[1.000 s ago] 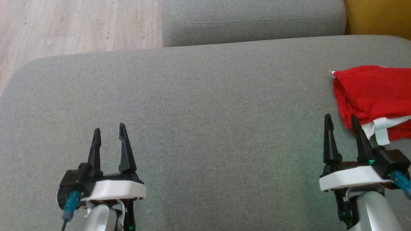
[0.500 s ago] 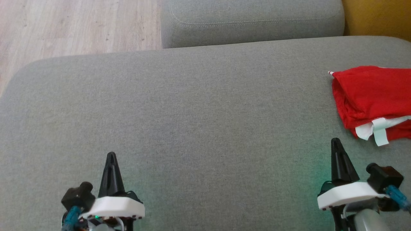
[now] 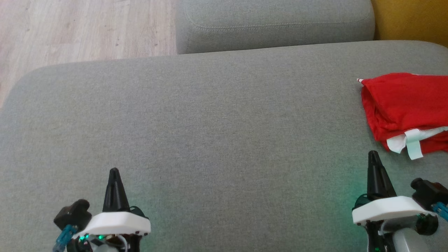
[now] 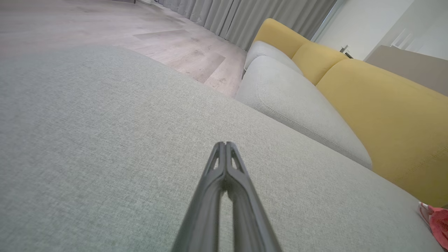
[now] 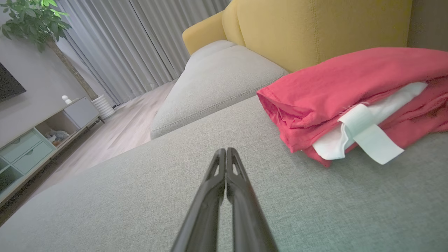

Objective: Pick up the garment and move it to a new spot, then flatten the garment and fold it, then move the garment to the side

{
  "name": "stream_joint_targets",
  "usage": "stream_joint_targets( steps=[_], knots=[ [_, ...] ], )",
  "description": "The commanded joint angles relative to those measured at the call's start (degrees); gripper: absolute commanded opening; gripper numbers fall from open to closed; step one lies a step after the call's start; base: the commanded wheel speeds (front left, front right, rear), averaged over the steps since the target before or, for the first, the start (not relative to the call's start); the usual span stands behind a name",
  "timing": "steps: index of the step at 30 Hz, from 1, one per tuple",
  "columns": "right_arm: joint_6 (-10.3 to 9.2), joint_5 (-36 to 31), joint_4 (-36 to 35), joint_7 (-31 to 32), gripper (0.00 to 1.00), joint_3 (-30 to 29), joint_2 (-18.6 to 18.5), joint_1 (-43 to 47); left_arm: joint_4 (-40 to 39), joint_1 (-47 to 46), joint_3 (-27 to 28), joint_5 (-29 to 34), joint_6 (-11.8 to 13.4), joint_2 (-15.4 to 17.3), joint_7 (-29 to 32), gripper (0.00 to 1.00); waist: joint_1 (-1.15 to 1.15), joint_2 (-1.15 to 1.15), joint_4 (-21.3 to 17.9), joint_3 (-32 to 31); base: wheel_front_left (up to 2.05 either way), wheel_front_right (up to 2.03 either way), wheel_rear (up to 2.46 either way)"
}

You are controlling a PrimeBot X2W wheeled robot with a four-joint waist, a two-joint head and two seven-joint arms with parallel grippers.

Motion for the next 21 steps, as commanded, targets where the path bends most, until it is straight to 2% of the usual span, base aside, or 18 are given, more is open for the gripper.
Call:
stream_joint_targets(
  steps=[1, 21],
  knots=[
    [0.09, 1.7, -2.1, 0.3, 0.0, -0.1, -0.1, -2.5, -2.1, -2.4, 1.1, -1.3, -0.5, 0.1, 0.3, 0.0, 0.0, 0.0, 0.0, 0.0, 0.0, 0.0, 0.0],
    [0.16, 14.3, -2.7, 3.4, 0.0, -0.9, -0.1, -2.9, -2.8, -2.5, 3.5, -11.8, -2.3, 0.2, 3.5, 0.0, 0.0, 0.0, -0.1, -0.5, 0.0, 0.0, 0.0]
  ],
)
